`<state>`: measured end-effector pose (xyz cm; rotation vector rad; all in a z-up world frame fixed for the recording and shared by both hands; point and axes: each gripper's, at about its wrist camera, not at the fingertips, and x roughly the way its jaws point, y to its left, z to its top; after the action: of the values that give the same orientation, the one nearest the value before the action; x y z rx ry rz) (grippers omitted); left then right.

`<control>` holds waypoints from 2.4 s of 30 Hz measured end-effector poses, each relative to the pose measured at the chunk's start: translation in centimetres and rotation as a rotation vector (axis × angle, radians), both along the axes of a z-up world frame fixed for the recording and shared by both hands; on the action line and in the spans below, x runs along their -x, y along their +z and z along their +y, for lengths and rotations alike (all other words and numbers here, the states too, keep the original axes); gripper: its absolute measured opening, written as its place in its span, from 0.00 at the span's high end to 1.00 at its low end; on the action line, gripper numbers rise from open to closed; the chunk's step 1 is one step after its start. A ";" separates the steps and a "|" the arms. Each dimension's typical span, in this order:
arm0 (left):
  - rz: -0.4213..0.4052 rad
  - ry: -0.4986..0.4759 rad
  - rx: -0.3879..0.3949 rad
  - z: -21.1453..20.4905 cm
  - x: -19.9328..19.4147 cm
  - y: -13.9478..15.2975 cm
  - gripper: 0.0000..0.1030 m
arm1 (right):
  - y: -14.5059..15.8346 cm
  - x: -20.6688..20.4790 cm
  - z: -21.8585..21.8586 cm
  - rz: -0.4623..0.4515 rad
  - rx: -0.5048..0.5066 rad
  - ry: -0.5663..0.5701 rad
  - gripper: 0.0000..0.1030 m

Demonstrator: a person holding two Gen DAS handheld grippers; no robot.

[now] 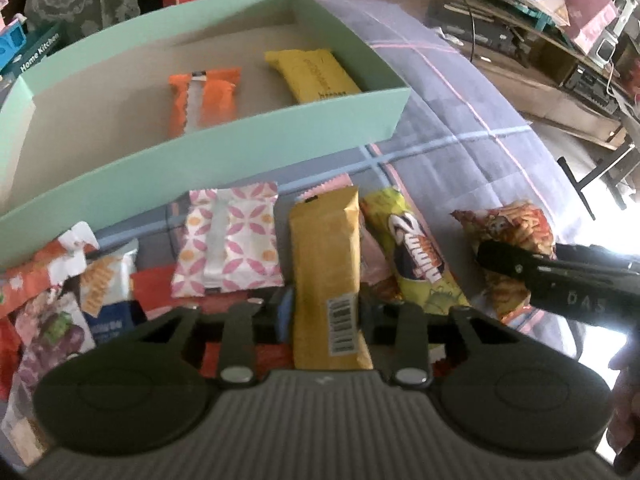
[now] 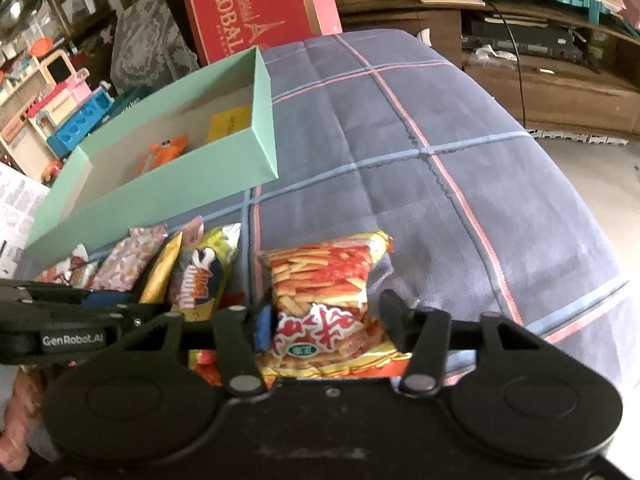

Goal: Organize snacks
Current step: 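Lift both snacks into the green tray and release them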

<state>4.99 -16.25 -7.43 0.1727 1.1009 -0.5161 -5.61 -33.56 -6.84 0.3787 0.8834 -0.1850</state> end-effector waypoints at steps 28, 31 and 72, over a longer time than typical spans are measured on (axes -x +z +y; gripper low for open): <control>0.045 -0.013 0.053 1.6 0.6 0.0 0.67 | 3.4 1.6 1.0 -0.006 0.014 -0.017 0.58; 0.026 -0.018 0.061 2.3 1.3 1.2 0.67 | 3.9 1.3 1.2 -0.018 0.019 -0.005 0.58; -0.052 0.247 0.038 5.1 -28.3 1.3 0.55 | 3.2 -32.2 5.3 -0.009 0.003 0.237 0.37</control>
<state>33.24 -11.20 -6.12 0.0160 1.0436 -0.3098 26.56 -28.31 -3.62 0.2691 0.9113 0.0343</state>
